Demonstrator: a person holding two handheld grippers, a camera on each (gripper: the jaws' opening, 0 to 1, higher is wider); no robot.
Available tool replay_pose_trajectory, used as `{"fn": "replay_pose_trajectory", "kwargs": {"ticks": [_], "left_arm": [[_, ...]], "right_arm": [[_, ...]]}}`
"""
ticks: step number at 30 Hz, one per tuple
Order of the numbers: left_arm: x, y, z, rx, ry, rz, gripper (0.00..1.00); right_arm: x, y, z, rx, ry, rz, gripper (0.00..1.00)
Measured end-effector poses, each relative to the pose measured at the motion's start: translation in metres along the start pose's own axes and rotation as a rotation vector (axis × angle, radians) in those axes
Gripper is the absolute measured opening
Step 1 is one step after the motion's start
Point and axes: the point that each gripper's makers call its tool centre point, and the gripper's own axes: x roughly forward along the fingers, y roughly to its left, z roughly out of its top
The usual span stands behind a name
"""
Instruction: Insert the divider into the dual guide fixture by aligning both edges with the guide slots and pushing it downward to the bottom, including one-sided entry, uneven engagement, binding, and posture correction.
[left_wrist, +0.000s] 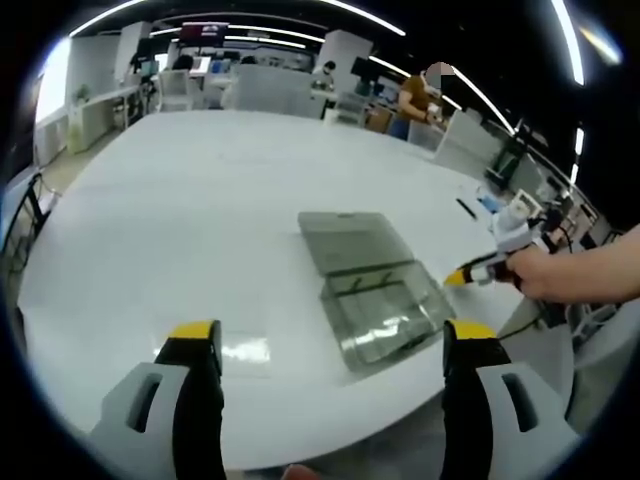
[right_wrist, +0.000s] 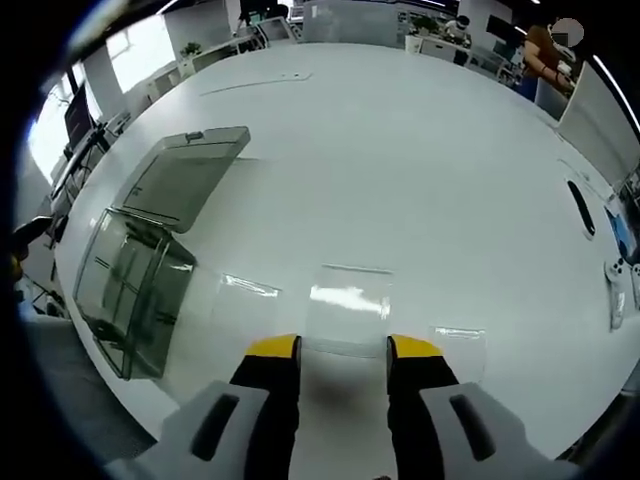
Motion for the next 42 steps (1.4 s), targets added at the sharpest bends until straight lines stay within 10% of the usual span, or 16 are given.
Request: {"fn": "replay_pose_trajectory", "kwargs": {"ticks": [42], "left_arm": [[0.004, -0.016, -0.002, 0.017, 0.008, -0.032, 0.89]], "right_arm": [[-0.016, 0.007, -0.006, -0.043, -0.020, 0.084, 0.28]]}}
